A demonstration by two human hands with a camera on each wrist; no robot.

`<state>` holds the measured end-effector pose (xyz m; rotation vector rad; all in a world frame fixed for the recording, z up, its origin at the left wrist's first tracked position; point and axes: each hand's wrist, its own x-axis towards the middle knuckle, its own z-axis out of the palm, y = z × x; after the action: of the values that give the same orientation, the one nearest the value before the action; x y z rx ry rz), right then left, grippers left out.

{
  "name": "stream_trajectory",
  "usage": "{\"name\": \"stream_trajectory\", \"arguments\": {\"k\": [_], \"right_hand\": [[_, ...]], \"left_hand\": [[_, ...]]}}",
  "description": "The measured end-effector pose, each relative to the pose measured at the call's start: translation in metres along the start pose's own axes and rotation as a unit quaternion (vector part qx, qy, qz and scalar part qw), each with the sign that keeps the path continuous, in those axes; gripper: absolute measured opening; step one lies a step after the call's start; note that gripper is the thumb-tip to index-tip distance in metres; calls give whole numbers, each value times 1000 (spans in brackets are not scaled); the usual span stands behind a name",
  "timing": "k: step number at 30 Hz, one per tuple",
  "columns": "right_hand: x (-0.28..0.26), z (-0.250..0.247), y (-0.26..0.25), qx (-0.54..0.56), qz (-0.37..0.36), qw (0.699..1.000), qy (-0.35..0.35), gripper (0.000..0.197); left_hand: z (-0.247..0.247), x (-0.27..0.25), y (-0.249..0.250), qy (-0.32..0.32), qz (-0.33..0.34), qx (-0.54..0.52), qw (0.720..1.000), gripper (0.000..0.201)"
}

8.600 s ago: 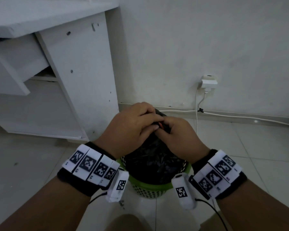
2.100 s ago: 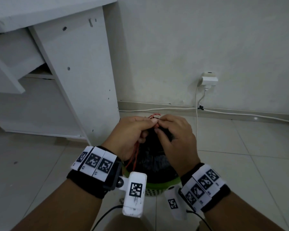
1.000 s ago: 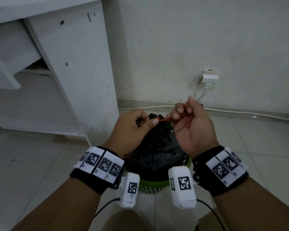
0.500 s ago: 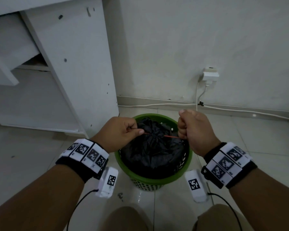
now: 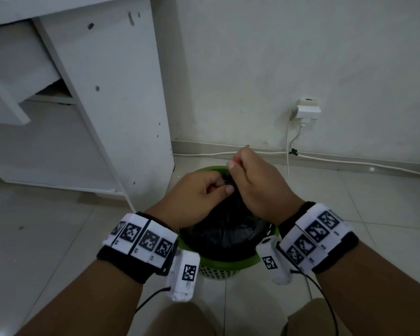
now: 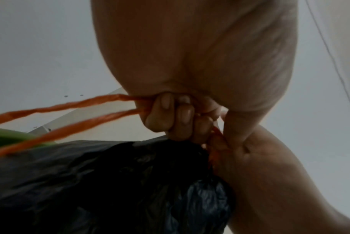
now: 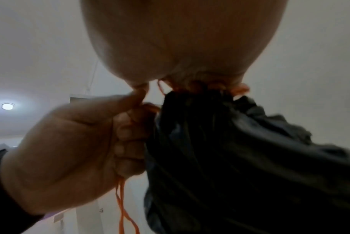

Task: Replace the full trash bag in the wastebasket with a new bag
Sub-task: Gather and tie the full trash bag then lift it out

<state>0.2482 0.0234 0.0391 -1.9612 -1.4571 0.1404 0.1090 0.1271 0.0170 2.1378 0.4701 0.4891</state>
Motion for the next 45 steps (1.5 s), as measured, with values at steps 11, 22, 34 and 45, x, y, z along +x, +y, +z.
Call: {"name": "stream_trajectory", "arguments": {"k": [11, 22, 34, 45], "right_hand": [[-13, 15, 4, 292, 20, 944, -153, 46], [-8, 13, 4, 75, 10, 982, -175, 71], [-19, 23, 15, 130, 5, 989, -74, 20], [-12, 25, 15, 490, 337, 804, -25, 40]], "left_hand": [[-11, -2, 4, 10, 58, -59, 997, 13], [-6, 10, -7, 128, 103, 31, 986, 8], [12, 21, -23, 136, -37, -41, 989, 14], [47, -9, -10, 123, 5, -38, 992, 24]]}}
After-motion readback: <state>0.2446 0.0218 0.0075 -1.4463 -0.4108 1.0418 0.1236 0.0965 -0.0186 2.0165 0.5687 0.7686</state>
